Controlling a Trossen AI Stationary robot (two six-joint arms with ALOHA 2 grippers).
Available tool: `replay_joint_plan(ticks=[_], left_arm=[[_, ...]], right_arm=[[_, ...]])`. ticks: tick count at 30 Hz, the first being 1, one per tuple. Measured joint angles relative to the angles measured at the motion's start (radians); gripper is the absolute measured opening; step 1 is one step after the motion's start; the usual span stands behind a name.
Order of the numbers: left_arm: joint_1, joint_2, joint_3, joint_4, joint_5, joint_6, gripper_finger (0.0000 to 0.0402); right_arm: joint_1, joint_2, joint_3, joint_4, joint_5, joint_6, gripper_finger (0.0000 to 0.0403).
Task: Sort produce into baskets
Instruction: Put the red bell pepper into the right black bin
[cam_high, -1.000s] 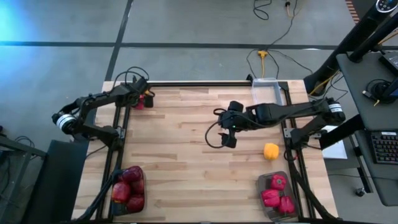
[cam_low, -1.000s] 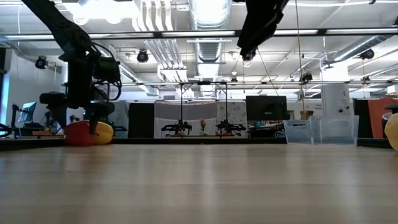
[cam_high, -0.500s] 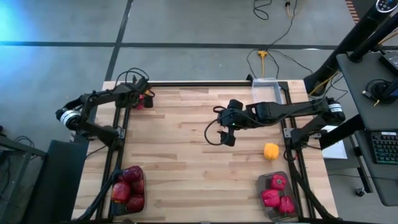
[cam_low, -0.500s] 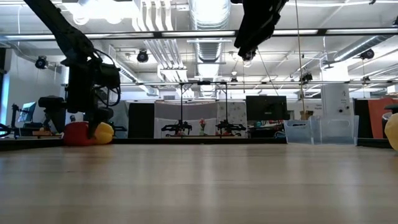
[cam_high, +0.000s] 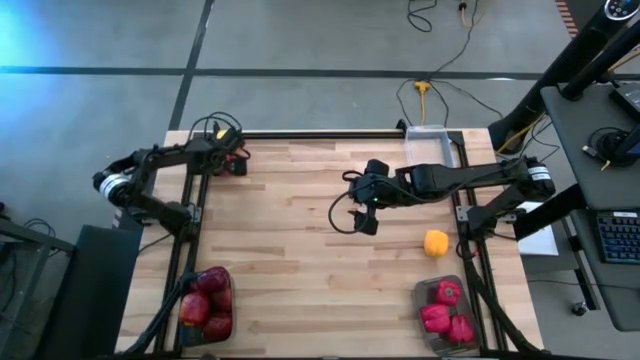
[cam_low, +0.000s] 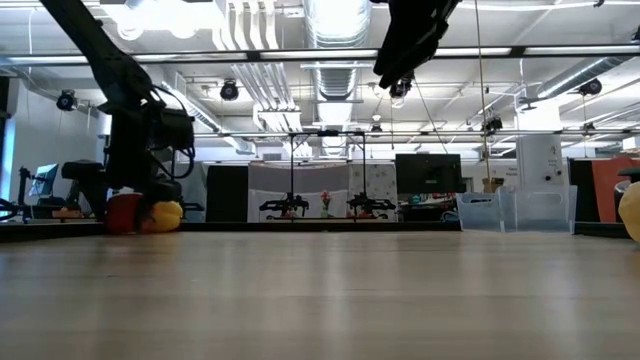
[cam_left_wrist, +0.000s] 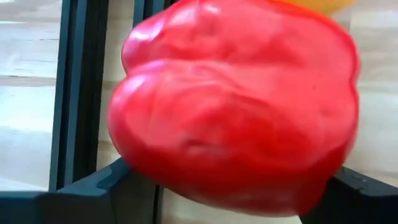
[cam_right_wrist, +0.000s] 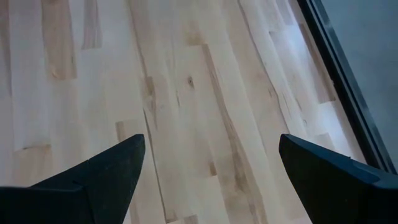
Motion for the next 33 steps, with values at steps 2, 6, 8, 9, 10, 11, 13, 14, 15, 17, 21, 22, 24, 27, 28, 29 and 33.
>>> replay_joint_plan(ticks=[2, 6, 8, 9, 10, 11, 13, 14, 15, 17, 21, 22, 24, 27, 28, 29, 33], left_arm=[[-0.013, -0.013, -0.003, -0.002, 0.026, 0.019, 0.0283], [-0.103, -0.058, -0.019, -0.005, 0.101, 0.012, 0.0269], [-0.192, -0.082, -0.023, -0.001, 0.133, -0.002, 0.0258], [-0.245, -0.090, -0.023, 0.001, 0.146, -0.014, 0.0251], [-0.301, -0.098, -0.023, 0.006, 0.156, -0.026, 0.0243], [-0.362, -0.102, -0.021, 0.012, 0.161, -0.038, 0.0235], [-0.483, -0.105, -0.012, 0.063, 0.166, -0.070, 0.0219], [-0.539, -0.104, -0.010, 0.101, 0.168, -0.091, 0.0211], [-0.593, -0.100, -0.008, 0.134, 0.169, -0.115, 0.0204], [-0.683, -0.084, -0.005, 0.212, 0.166, -0.164, 0.0192], [-0.805, -0.064, 0.001, 0.330, 0.093, -0.249, 0.0180], [-0.823, -0.064, 0.004, 0.350, 0.078, -0.258, 0.0180], [-0.846, -0.067, 0.011, 0.370, 0.074, -0.263, 0.0184], [-0.853, -0.080, 0.020, 0.368, 0.071, -0.255, 0.0199], [-0.854, -0.088, 0.020, 0.367, 0.071, -0.254, 0.0207], [-0.854, -0.098, 0.020, 0.359, 0.071, -0.253, 0.0216], [-0.840, -0.145, 0.020, 0.315, 0.069, -0.274, 0.0260]], right_arm=[[0.000, 0.000, 0.000, 0.000, 0.000, 0.000, 0.0364], [0.000, 0.000, 0.000, -0.005, 0.001, 0.000, 0.0364], [0.000, 0.000, 0.000, -0.006, 0.001, 0.010, 0.0364], [0.000, -0.001, 0.000, -0.008, 0.001, 0.018, 0.0364], [0.000, 0.000, 0.000, -0.008, 0.001, 0.023, 0.0364], [0.000, 0.000, 0.000, -0.008, 0.001, 0.025, 0.0364], [-0.001, 0.000, 0.000, -0.008, 0.001, 0.025, 0.0364], [-0.003, 0.000, 0.000, -0.008, 0.001, 0.024, 0.0364], [-0.004, 0.000, 0.000, -0.008, 0.001, 0.024, 0.0364], [-0.006, 0.000, 0.000, -0.008, 0.001, 0.025, 0.0364], [-0.008, 0.000, 0.001, -0.007, 0.001, 0.024, 0.0364], [-0.008, 0.000, 0.001, -0.006, 0.001, 0.025, 0.0364], [-0.007, 0.000, 0.002, -0.001, 0.001, 0.028, 0.0364], [-0.007, -0.001, 0.002, 0.000, 0.001, 0.035, 0.0364], [-0.007, 0.000, 0.002, 0.000, 0.001, 0.038, 0.0364], [-0.007, 0.000, 0.002, 0.000, 0.001, 0.042, 0.0364], [-0.007, 0.000, 0.002, 0.000, 0.001, 0.062, 0.0364]])
